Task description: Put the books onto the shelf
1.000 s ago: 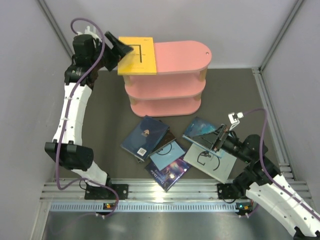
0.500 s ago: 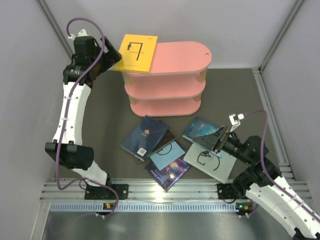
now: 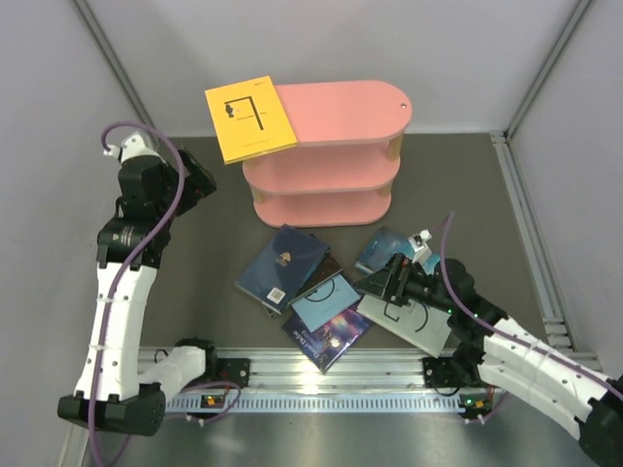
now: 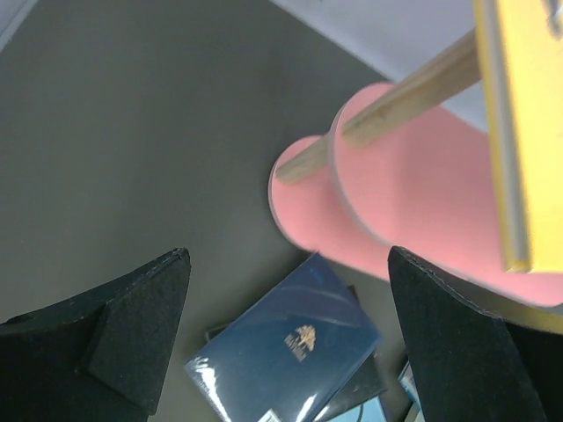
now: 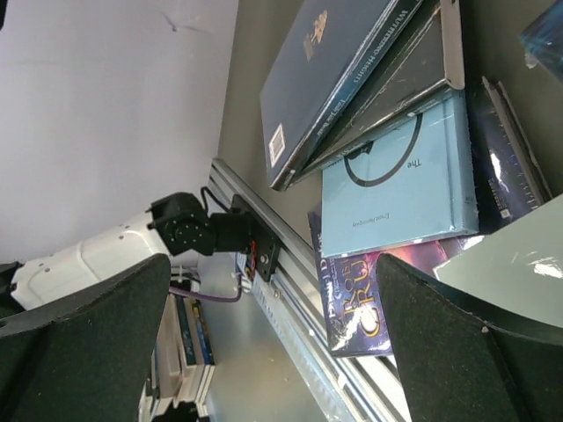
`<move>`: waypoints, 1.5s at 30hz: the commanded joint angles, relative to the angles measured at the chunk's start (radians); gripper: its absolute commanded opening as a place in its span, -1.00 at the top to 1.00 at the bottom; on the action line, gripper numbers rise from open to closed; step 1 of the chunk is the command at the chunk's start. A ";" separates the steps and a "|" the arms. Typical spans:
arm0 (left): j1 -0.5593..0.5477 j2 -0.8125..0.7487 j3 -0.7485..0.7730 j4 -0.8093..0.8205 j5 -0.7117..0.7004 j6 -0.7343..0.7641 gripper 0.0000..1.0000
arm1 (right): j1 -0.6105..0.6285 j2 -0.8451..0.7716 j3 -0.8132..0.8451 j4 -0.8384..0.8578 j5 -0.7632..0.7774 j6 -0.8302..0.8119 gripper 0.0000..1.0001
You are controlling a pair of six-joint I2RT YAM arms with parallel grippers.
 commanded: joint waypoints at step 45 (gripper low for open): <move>-0.050 0.694 0.707 0.031 -0.048 0.052 -0.91 | 0.118 0.162 0.141 0.101 0.106 -0.150 -1.00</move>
